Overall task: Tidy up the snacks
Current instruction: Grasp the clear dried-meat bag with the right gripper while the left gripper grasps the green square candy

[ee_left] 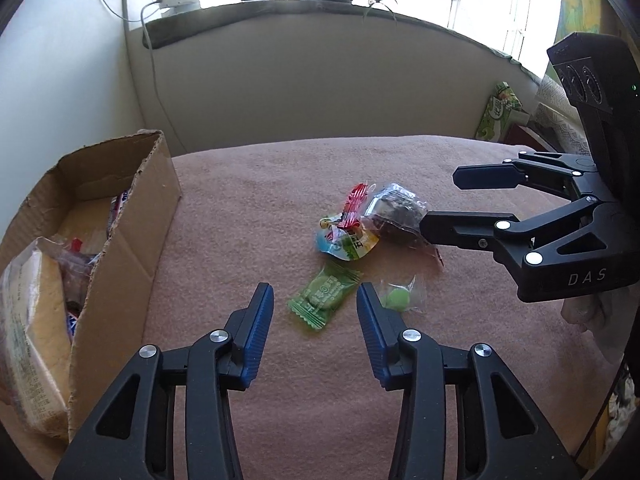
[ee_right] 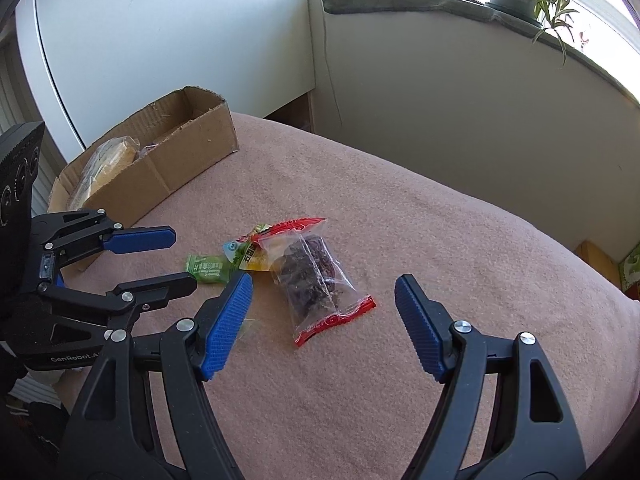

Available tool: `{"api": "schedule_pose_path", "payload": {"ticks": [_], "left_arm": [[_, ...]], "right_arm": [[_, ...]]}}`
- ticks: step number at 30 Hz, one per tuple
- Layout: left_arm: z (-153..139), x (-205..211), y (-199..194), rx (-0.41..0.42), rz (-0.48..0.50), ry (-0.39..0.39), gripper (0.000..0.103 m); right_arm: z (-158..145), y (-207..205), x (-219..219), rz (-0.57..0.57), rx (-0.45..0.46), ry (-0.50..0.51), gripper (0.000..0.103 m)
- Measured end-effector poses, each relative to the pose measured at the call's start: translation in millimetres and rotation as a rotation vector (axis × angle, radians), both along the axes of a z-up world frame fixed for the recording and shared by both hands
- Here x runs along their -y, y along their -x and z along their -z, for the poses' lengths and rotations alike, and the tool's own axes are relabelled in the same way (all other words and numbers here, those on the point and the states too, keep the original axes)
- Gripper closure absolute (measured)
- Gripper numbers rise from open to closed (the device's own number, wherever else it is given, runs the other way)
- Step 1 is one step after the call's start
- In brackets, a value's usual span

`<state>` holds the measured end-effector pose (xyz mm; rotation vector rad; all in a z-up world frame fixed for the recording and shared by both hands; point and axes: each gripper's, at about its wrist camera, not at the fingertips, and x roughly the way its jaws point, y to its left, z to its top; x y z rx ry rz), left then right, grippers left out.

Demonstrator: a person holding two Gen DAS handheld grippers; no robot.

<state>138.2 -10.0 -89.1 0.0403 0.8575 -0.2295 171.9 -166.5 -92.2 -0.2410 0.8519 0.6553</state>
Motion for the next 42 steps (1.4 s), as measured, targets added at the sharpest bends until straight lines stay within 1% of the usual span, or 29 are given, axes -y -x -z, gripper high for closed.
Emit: {"api": "schedule_pose_path", "payload": {"ticks": [10,15,21,22,25,28,30,31,32,34,36,42], "left_arm": [[7.6,7.6,-13.3,-0.033,0.041,-0.03,0.062],[10.8,10.6,-20.9,-0.049,0.052,-0.028,0.062],[11.0,10.6,-21.8,-0.05,0.064,-0.025,0.062],[11.0,10.5,-22.1,-0.05,0.066,-0.024,0.064],[10.9,10.9,-22.3,-0.048,0.071,-0.025,0.069],[10.4,9.8,-21.6,-0.046,0.073,-0.027,0.075],[10.5,10.4,-21.6,-0.044,0.074,-0.032,0.078],[10.3,10.4,-21.7,-0.043,0.074,-0.033,0.082],[10.3,10.2,-21.7,-0.043,0.074,-0.034,0.082],[10.4,10.1,-21.6,-0.042,0.075,-0.034,0.082],[10.4,10.6,-21.6,-0.042,0.072,-0.034,0.083],[8.2,8.8,-16.4,-0.036,0.062,-0.028,0.083]], "right_arm": [[13.4,-10.6,-12.2,-0.032,-0.016,0.022,0.027],[18.3,-14.3,-13.7,-0.036,-0.027,0.03,0.029],[24.1,-19.5,-18.6,-0.042,-0.039,0.038,0.03],[24.5,-19.8,-19.3,-0.044,-0.041,0.038,0.03],[26.6,-22.4,-22.0,-0.048,-0.046,0.042,0.035],[28.3,-25.4,-25.3,-0.049,-0.048,0.045,0.037],[28.8,-26.7,-26.2,-0.053,-0.052,0.044,0.042],[29.1,-26.7,-26.6,-0.052,-0.053,0.046,0.046],[29.3,-26.5,-26.5,-0.048,-0.05,0.05,0.049],[29.2,-26.6,-26.5,-0.048,-0.052,0.049,0.05],[29.2,-26.0,-28.4,-0.05,-0.053,0.048,0.058],[26.8,-21.8,-24.1,-0.038,-0.049,0.049,0.06]]}}
